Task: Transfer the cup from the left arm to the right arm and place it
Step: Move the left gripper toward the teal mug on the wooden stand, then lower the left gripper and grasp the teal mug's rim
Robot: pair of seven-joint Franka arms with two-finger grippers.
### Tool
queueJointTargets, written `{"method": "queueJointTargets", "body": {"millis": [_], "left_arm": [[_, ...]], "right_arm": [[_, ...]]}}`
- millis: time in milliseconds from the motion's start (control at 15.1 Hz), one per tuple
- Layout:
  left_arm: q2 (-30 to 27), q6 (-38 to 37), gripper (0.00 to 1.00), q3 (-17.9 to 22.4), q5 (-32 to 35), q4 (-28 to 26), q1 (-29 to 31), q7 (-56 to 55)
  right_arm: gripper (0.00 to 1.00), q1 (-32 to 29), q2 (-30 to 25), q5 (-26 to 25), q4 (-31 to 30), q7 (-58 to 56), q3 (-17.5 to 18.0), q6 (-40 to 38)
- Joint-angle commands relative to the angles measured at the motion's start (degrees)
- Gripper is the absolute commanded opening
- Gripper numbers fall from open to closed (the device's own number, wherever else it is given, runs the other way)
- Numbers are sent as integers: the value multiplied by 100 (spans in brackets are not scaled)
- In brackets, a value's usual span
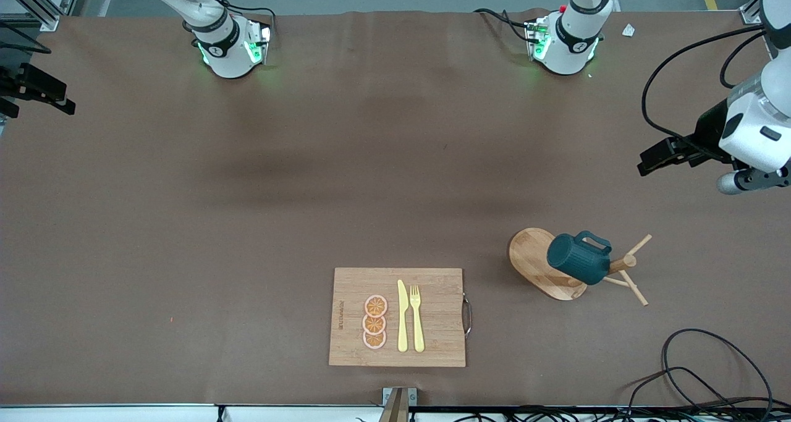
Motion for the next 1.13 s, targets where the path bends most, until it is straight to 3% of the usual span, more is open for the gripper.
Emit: {"method": "queueJointTargets", "body": {"millis": [0,398,663,1060], "left_arm": [[-185,268,100,-16,-199,-377,29,-606],[-176,750,100,-51,-586,-631,-6,-2049],[-176,1497,100,-367,-586,-974,3,-2839],[-211,2403,100,-491,-594,-1545,20,-3588]], "right_arm": [[100,-68,-129,-25,-96,-71,33,-11],[100,-77,-129,-25,-122,-71,33,-20],[100,-85,-129,-25,-122,-71,33,-20],[100,-77,-129,-112,-122,-80,24,-20]]}}
